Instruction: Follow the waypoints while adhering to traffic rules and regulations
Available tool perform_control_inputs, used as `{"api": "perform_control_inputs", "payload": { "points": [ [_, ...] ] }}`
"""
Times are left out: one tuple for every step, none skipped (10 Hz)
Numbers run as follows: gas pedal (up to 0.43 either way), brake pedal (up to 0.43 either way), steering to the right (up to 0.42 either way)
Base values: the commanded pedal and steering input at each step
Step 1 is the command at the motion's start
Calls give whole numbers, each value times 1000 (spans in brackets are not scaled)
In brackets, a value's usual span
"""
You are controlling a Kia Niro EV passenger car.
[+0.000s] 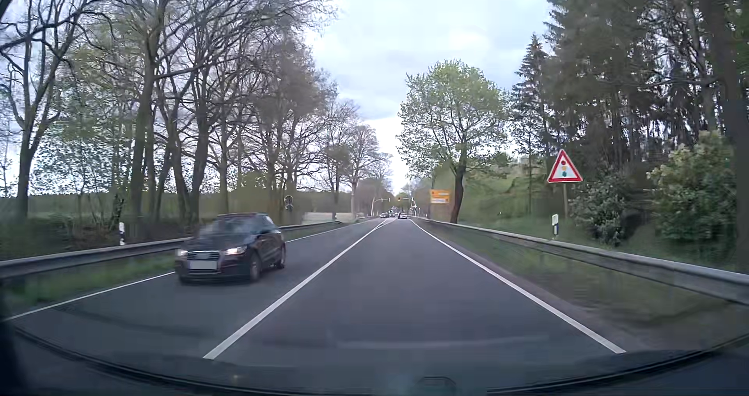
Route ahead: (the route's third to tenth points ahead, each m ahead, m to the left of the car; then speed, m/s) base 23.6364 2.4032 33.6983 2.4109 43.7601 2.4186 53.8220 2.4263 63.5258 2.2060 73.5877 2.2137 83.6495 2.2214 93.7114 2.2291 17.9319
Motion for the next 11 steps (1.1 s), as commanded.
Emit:
{"api": "perform_control_inputs", "payload": {
  "points": [
    [0, 37, 1],
    [0, 43, 1],
    [0, 104, 1],
    [0, 140, 1],
    [0, 165, 1],
    [0, 183, 1],
    [0, 213, 1],
    [0, 220, 1],
    [0, 207, 1],
    [0, 201, 0],
    [0, 189, 1]
  ]
}}
